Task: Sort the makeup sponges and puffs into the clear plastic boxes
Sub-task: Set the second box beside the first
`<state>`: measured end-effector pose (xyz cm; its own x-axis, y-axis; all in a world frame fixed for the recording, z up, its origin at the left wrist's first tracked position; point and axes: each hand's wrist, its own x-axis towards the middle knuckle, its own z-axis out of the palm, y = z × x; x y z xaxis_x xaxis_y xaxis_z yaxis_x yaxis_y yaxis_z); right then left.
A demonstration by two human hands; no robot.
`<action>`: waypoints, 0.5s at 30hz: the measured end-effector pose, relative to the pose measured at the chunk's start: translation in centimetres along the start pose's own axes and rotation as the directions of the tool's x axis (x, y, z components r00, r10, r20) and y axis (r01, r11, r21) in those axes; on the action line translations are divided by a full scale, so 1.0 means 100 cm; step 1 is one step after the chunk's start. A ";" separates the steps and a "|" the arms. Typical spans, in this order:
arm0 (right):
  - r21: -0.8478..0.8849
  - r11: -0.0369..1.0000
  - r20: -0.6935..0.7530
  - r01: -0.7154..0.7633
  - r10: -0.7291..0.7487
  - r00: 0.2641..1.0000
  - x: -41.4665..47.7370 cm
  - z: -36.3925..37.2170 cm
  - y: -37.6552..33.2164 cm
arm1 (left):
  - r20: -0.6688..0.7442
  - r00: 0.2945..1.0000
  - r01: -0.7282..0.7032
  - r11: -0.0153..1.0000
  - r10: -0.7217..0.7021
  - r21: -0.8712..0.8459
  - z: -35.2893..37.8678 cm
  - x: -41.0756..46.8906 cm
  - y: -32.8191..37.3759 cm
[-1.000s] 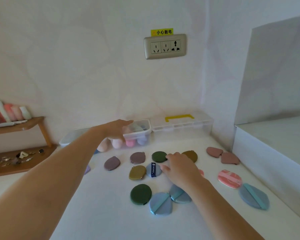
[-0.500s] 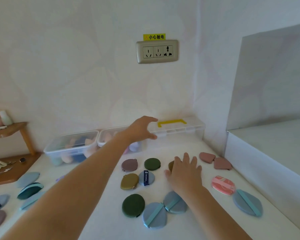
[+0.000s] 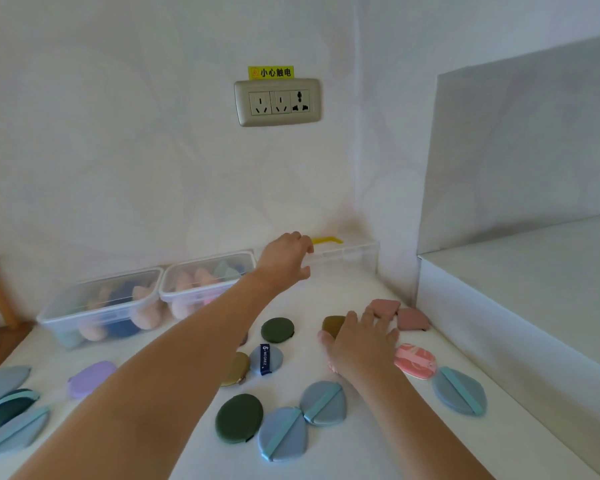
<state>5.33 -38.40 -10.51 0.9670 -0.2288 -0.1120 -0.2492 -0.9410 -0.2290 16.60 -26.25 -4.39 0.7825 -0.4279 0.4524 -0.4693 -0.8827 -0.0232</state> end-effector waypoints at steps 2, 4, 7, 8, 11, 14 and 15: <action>0.013 1.000 -0.004 -0.001 0.001 1.000 -0.001 0.000 0.000 | 0.058 0.998 0.006 1.000 -0.006 0.002 -0.010 0.003 0.005; 0.016 1.000 -0.009 0.001 -0.001 1.000 -0.002 0.000 0.001 | 0.099 0.995 -0.004 1.000 0.003 0.019 -0.019 0.007 0.009; 0.040 0.999 -0.021 0.002 -0.001 1.000 -0.002 -0.002 0.003 | 0.120 0.993 -0.025 0.998 0.019 0.051 -0.035 0.008 0.018; 0.044 0.999 -0.023 -0.006 0.007 1.000 -0.001 -0.002 0.003 | 0.119 0.993 -0.033 0.998 0.026 0.052 -0.041 0.007 0.020; 0.110 0.994 -0.022 -0.026 0.029 0.999 0.006 -0.003 0.006 | 0.068 0.996 -0.059 0.997 0.055 0.053 -0.066 0.001 0.027; 0.103 0.994 -0.136 0.023 -0.009 0.991 0.008 -0.003 0.010 | -0.015 0.998 -0.063 0.998 0.063 0.024 -0.100 -0.012 0.031; 0.082 0.995 -0.223 0.051 -0.032 0.974 0.006 -0.004 0.011 | -0.044 0.997 -0.057 0.998 0.057 0.006 -0.111 -0.019 0.031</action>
<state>5.65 -39.72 -10.41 0.9619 -0.2486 0.1136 -0.2030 -0.9280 -0.3125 9.10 -26.06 4.63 0.7359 -0.4686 0.4888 -0.5105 -0.8582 -0.0542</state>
